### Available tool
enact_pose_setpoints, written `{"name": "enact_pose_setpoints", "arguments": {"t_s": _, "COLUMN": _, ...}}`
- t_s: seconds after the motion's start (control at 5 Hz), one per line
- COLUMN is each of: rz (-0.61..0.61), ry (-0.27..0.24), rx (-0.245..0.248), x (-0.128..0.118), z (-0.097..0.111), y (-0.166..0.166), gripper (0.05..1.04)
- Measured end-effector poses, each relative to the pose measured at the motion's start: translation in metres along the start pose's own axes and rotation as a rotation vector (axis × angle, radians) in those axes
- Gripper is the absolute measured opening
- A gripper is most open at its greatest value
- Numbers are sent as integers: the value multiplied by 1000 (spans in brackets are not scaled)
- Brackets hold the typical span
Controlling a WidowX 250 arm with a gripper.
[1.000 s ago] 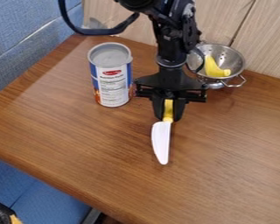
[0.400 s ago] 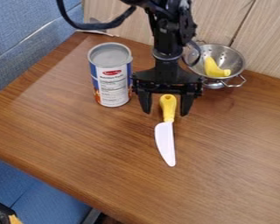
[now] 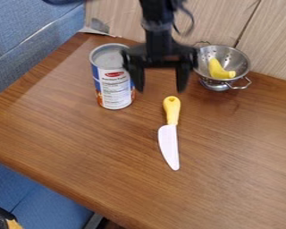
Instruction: Moved the yellow knife to the middle of the table
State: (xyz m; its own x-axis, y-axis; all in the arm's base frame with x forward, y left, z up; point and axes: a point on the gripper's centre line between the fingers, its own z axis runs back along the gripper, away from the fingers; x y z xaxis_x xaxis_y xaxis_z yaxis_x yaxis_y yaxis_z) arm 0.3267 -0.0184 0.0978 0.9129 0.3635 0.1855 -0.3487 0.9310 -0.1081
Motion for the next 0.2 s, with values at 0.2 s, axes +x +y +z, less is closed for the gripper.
{"name": "enact_pose_setpoints", "arguments": {"t_s": 0.2, "rz": 39, "ry": -29, "rx": -47, "x": 10, "z": 30, "y": 14, "gripper": 1000}}
